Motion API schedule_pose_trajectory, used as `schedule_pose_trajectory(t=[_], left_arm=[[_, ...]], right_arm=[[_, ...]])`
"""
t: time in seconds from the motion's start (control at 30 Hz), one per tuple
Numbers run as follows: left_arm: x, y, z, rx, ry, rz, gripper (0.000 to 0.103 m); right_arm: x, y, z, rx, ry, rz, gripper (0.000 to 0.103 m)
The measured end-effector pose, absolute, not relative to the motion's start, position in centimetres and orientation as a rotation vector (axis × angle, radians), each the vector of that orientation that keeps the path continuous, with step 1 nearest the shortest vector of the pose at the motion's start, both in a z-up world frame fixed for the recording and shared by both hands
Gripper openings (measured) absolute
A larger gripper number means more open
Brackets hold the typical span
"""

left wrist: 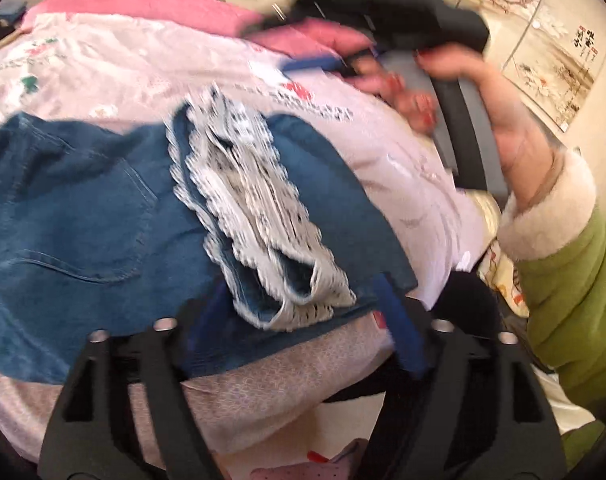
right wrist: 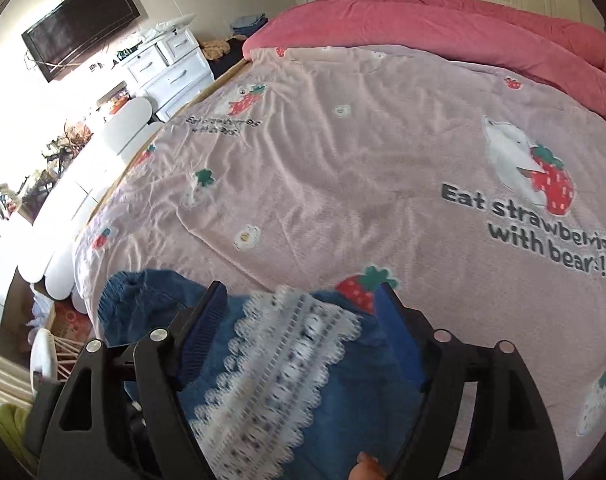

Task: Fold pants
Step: 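Fold the lace-trimmed leg over the denim with both tools and release it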

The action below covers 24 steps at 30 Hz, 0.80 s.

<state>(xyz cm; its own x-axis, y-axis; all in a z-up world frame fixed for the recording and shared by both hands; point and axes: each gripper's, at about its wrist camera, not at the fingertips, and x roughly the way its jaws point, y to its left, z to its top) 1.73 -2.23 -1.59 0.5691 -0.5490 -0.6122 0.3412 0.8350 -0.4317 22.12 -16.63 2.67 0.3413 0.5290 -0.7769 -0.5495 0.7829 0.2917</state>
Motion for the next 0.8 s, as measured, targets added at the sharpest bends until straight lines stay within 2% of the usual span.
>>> schedule_pose_trajectory(t=[0.17, 0.3, 0.33, 0.37, 0.4, 0.43, 0.47, 0.5, 0.57, 0.73, 0.8], left_arm=[[1.0, -0.4, 1.1, -0.26, 0.722, -0.446, 0.072], [1.6, -1.7, 1.9, -0.224, 0.727, -0.485, 0.072], [2.0, -2.1, 1.6, -0.218, 0.746, -0.494, 0.069], [2.7, -2.6, 0.9, -0.206, 0.769, -0.488, 0.057], [3.3, -2.8, 0.3, -0.207, 0.791, -0.48, 0.05], [3.8, -3.0, -0.5, -0.22, 0.814, -0.487, 0.048], [4.1, -3.2, -1.0, -0.225, 0.831, -0.491, 0.041], [4.5, -3.2, -1.7, -0.23, 0.85, -0.484, 0.03], [4.8, -3.2, -2.5, -0.226, 0.874, -0.473, 0.019], [3.9, -2.8, -2.5, -0.208, 0.874, -0.463, 0.018], [3.6, -2.6, -2.4, -0.209, 0.88, -0.462, 0.018]], right_arm=[[20.9, -16.0, 1.0, -0.114, 1.02, 0.729, 0.075], [21.3, -13.3, 0.0, -0.208, 1.0, 0.763, 0.075], [21.6, -12.8, -0.3, -0.23, 1.002, 0.761, 0.075], [22.2, -12.2, -0.9, -0.258, 1.013, 0.752, 0.075], [22.6, -11.8, -1.5, -0.264, 1.032, 0.752, 0.07], [23.1, -11.5, -2.2, -0.26, 1.064, 0.747, 0.043], [23.4, -11.4, -2.7, -0.261, 1.085, 0.752, 0.026], [23.3, -11.1, -2.9, -0.273, 1.093, 0.755, 0.015], [22.5, -10.7, -2.5, -0.309, 1.058, 0.76, 0.011], [20.8, -10.6, 1.0, -0.224, 0.967, 0.865, 0.01], [20.7, -9.7, 0.6, -0.266, 0.975, 0.861, 0.01]])
